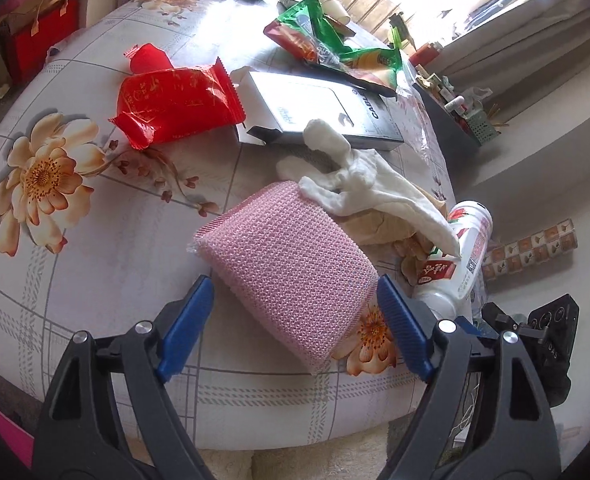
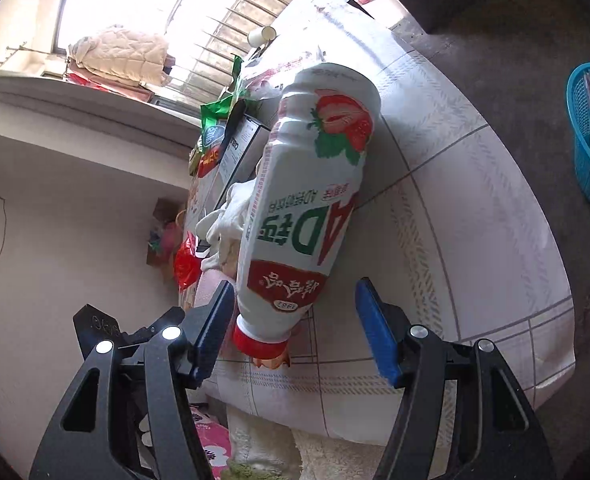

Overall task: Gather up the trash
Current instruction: 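Lift the white bottle with the right tool and move it toward the basket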

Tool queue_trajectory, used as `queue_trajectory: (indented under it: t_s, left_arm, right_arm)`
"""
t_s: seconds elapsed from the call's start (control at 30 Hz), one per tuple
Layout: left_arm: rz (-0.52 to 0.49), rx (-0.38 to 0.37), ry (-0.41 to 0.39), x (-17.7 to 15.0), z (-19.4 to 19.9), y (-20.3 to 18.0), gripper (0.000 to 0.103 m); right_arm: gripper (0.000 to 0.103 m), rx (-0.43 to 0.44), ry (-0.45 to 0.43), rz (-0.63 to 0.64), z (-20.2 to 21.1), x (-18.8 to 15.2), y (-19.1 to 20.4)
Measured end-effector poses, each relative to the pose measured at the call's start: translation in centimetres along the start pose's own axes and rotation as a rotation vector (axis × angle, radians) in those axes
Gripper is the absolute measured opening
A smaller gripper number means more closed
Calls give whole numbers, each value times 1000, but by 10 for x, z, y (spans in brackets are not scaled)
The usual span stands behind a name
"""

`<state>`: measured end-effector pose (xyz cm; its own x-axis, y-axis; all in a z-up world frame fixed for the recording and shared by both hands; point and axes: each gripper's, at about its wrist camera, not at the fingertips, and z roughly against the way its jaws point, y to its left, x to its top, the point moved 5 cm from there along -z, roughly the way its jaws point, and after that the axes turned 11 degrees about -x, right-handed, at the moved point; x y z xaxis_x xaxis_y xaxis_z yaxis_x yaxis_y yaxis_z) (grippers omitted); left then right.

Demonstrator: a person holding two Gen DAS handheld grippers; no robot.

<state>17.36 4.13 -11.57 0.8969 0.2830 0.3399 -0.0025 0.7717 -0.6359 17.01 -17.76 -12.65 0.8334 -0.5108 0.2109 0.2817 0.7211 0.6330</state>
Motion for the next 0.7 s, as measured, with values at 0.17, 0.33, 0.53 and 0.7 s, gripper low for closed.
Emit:
queue_trajectory:
  t_s: [0.17,0.33,0.53,0.7]
  left_arm:
    - [56,46,-17,9,-19,-5,81]
    - [53,147,-58,16,-29,-3,81]
    - [-44,183,-59,12,-29,-2,81]
    - [-148,227,-21,7,-11,10,82]
  right_arm:
    - [62,2,-12,-9,8,-3,-12]
    - [62,3,-12,-27,11,-6,-23]
    - [62,-7,-24,-29,19,-8,-31]
    - [62,-15,-32,-28,22,-8,-31]
